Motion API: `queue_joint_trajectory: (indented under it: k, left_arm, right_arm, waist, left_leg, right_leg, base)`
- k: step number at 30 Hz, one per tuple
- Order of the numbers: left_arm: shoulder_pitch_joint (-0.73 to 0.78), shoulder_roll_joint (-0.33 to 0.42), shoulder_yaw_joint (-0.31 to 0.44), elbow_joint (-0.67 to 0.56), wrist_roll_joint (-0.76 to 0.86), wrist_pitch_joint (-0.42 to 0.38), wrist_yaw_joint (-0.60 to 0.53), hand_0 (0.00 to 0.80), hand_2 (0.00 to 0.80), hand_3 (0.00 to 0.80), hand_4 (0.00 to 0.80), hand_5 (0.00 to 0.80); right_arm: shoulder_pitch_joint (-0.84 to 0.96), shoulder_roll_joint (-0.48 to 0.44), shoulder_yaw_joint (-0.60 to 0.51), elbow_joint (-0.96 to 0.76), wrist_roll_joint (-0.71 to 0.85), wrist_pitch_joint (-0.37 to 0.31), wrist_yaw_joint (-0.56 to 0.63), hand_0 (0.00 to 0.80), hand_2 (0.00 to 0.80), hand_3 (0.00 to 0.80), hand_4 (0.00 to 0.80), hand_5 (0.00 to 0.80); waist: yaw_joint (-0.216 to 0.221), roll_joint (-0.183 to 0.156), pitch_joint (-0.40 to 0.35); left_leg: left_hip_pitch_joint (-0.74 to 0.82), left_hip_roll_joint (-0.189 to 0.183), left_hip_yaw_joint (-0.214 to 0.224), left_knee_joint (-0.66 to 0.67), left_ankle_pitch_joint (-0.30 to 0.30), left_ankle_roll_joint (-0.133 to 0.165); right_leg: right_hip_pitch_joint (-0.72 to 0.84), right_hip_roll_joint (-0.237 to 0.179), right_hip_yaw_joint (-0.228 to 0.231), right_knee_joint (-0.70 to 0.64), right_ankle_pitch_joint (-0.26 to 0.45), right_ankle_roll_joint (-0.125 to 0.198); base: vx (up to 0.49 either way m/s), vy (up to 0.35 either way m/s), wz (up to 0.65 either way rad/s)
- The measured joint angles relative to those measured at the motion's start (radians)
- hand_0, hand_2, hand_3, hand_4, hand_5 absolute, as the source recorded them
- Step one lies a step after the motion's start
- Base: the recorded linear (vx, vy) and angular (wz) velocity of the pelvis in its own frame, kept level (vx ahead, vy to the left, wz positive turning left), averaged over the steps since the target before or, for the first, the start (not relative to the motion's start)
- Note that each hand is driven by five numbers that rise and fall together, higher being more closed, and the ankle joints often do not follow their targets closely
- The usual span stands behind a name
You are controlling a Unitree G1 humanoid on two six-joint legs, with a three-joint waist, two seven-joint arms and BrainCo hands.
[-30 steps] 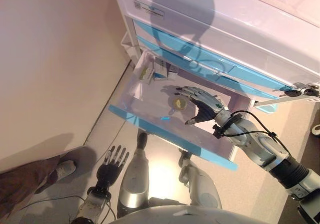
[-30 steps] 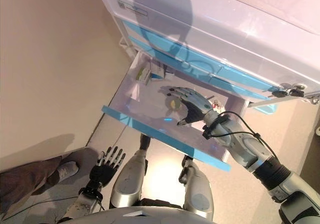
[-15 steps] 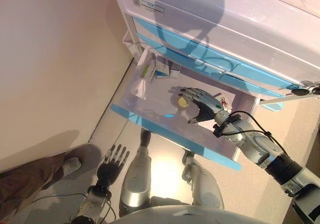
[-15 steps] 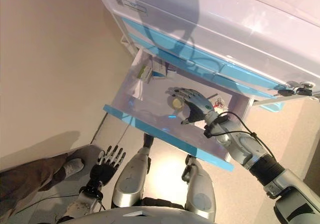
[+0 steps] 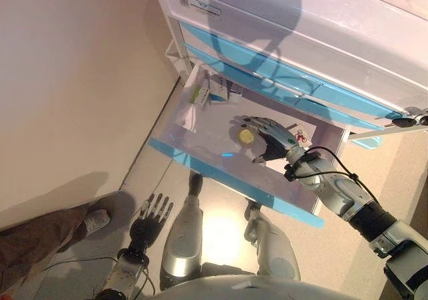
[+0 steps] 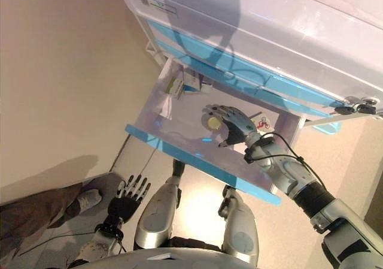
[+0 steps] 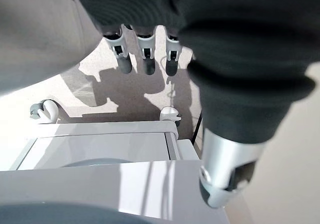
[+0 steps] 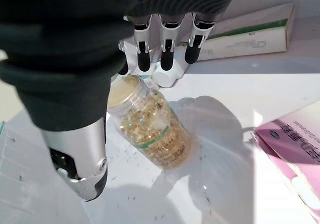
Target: Open the drawer and pick up the medicine
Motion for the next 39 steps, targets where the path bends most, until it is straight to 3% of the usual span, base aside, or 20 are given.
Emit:
queue_joint_trajectory:
  k: [5, 25, 27, 28, 29, 31, 39]
  left_arm:
    - [0.0, 0.0, 0.0, 0.001, 0.0, 0.001, 0.0, 0.0, 0.0, 0.0, 0.0, 0.0]
    - [-0.001, -0.001, -0.001, 0.001, 0.001, 0.023, 0.0, 0.0, 0.0, 0.0, 0.0, 0.0]
    - [-0.001, -0.001, -0.001, 0.001, 0.001, 0.023, 0.001, 0.0, 0.0, 0.0, 0.0, 0.0]
    - [-0.001, -0.001, -0.001, 0.001, 0.001, 0.023, 0.001, 0.0, 0.0, 0.0, 0.0, 0.0]
    - [-0.001, -0.001, -0.001, 0.001, 0.001, 0.023, 0.003, 0.0, 0.0, 0.0, 0.0, 0.0]
    - [-0.003, -0.001, -0.001, 0.001, 0.001, 0.024, 0.005, 0.0, 0.0, 0.0, 0.0, 0.0]
    - [-0.01, -0.001, -0.001, 0.001, 0.002, 0.027, 0.005, 0.0, 0.0, 0.0, 0.0, 0.0]
  right_arm:
    - [-0.005, 0.002, 0.002, 0.014, -0.002, 0.0, -0.013, 0.0, 0.0, 0.0, 0.0, 0.0]
    - [-0.084, 0.066, 0.038, 0.168, -0.004, 0.039, -0.029, 0.0, 0.0, 0.0, 0.0, 0.0]
    - [-0.086, 0.079, 0.039, 0.188, -0.004, 0.04, -0.036, 0.085, 0.085, 0.085, 0.085, 0.085]
    - [-0.086, 0.081, 0.042, 0.193, -0.004, 0.041, -0.038, 0.37, 0.37, 0.37, 0.37, 0.37]
    - [-0.086, 0.081, 0.046, 0.197, -0.004, 0.041, -0.04, 0.483, 0.483, 0.483, 0.483, 0.483]
    - [-0.087, 0.081, 0.048, 0.199, -0.004, 0.041, -0.042, 0.8, 0.8, 0.8, 0.8, 0.8]
    - [-0.12, 0.089, 0.066, 0.244, -0.004, 0.043, -0.075, 0.8, 0.8, 0.8, 0.8, 0.8]
  waist:
    - [0.002, 0.015, 0.008]
    - [0.026, 0.015, 0.008]
    - [0.027, 0.015, 0.008]
    - [0.027, 0.015, 0.008]
    - [0.027, 0.015, 0.008]
    - [0.027, 0.015, 0.008]
    - [0.033, 0.015, 0.008]
  left_leg:
    - [0.0, -0.004, -0.001, 0.0, 0.002, 0.002]
    - [0.0, -0.004, -0.004, 0.001, 0.008, 0.002]
    - [0.0, -0.004, -0.006, 0.001, 0.008, 0.002]
    - [-0.001, -0.004, -0.006, 0.001, 0.009, 0.002]
    - [-0.001, -0.005, -0.007, 0.001, 0.009, 0.002]
    - [-0.003, -0.005, -0.011, 0.001, 0.01, 0.002]
    - [-0.005, -0.006, -0.017, 0.002, 0.014, 0.001]
  right_leg:
    - [0.0, -0.004, -0.001, 0.003, 0.0, 0.001]
    - [0.004, -0.003, -0.005, 0.004, 0.0, 0.001]
    - [0.004, -0.004, -0.005, 0.004, 0.0, 0.001]
    - [0.005, -0.004, -0.005, 0.004, 0.0, 0.001]
    - [0.004, -0.004, -0.006, 0.004, 0.0, 0.001]
    - [0.005, -0.004, -0.008, 0.004, 0.0, 0.001]
    - [0.006, -0.004, -0.013, 0.004, 0.0, 0.0]
  base:
    - [0.003, 0.001, 0.01]
    - [0.0, 0.0, 0.0]
    - [0.0, 0.0, 0.0]
    - [0.0, 0.0, 0.0]
    - [0.0, 0.0, 0.0]
    - [0.006, -0.014, 0.04]
    - [0.0, -0.005, 0.01]
